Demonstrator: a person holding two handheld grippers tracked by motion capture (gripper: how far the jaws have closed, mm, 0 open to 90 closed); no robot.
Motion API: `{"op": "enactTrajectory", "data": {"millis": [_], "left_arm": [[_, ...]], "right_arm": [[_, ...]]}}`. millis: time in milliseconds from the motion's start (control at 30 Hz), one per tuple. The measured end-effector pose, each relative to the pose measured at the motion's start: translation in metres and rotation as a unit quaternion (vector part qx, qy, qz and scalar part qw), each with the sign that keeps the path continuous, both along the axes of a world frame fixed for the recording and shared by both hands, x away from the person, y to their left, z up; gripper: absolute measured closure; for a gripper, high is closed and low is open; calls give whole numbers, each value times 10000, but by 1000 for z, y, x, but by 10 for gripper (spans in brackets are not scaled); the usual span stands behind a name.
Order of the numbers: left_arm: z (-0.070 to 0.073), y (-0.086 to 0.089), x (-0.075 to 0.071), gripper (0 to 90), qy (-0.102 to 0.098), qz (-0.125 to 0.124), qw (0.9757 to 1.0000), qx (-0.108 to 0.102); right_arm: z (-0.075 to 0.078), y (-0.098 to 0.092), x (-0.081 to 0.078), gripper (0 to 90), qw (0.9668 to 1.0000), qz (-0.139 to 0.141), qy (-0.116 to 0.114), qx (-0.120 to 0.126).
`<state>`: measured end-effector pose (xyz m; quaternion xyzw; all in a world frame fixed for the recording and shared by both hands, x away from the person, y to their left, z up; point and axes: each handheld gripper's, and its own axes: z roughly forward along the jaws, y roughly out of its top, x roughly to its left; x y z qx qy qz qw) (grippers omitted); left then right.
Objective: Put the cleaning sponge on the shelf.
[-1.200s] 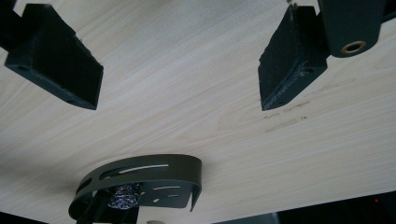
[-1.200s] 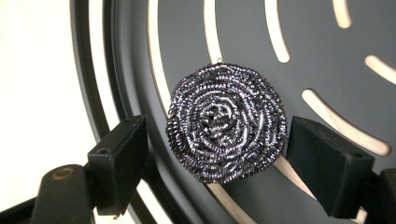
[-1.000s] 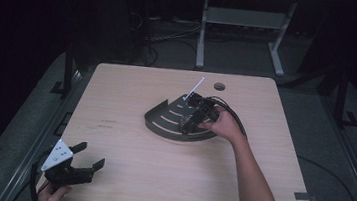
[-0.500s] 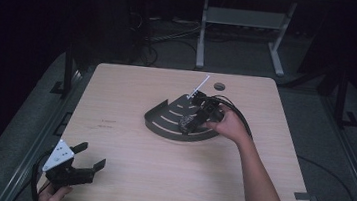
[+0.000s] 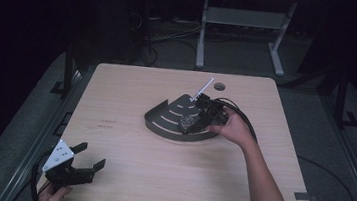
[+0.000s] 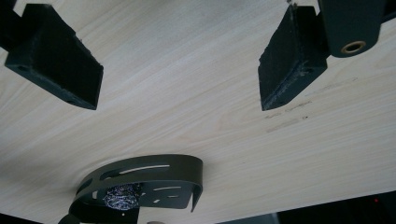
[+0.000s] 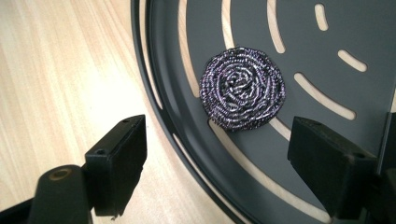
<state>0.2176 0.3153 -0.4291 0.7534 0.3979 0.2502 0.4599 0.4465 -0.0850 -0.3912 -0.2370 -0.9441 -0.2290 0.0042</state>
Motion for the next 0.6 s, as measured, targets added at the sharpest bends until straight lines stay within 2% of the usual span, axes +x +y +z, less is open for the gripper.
{"op": "enactTrajectory", "data": {"millis": [600], "left_arm": [[0, -1, 0, 133, 3, -14, 10000, 32]], "right_arm": [[5, -15, -20, 189, 9999, 34, -83, 74]]}}
